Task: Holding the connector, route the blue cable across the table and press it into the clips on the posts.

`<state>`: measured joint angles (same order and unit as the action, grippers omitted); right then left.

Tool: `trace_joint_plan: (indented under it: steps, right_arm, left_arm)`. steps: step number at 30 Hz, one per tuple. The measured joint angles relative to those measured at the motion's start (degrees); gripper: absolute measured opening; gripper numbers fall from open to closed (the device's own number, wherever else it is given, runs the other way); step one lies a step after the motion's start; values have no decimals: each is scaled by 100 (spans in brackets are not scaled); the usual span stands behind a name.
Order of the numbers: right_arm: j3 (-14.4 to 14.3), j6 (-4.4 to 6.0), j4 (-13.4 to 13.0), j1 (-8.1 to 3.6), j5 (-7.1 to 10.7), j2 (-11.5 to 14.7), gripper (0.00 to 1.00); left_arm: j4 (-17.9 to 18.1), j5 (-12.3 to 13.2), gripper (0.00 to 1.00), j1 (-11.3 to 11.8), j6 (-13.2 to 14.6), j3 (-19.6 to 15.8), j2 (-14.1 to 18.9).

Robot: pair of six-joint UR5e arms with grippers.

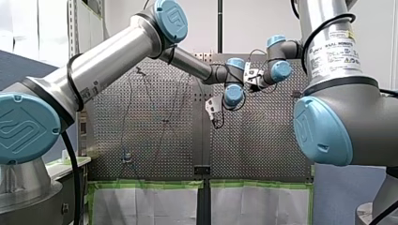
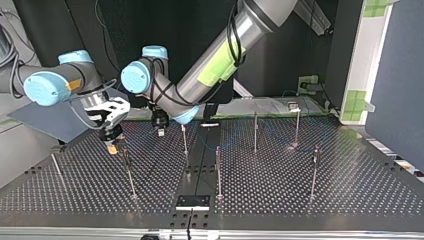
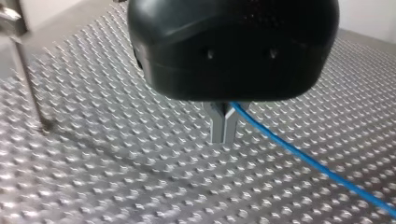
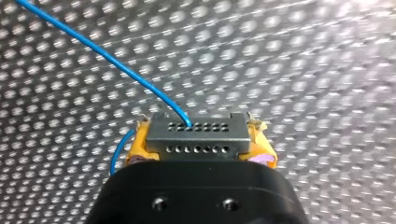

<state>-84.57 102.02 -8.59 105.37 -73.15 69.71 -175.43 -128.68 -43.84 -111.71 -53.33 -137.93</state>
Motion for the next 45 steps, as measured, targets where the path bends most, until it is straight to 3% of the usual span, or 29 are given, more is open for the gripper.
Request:
trace_joint_plan:
  steps: [11, 19, 25, 38, 45]
  right_arm:
    - [114, 36, 238, -35, 28, 468, 0]
    - [202, 39, 403, -103, 40, 665, 0]
    - [207, 40, 417, -133, 61, 695, 0]
    - [248, 111, 386, -198, 233, 673, 0]
    - [281, 126, 373, -260, 261, 611, 0]
  left_arm:
    - [-71, -12, 0, -33, 169, 0, 552]
    - [-36, 25, 0, -72, 304, 8, 716]
    - [92, 188, 0, -72, 386, 18, 721]
    - [614, 707, 0, 137, 435, 28, 721]
    - [711, 853, 0, 246, 442, 26, 715]
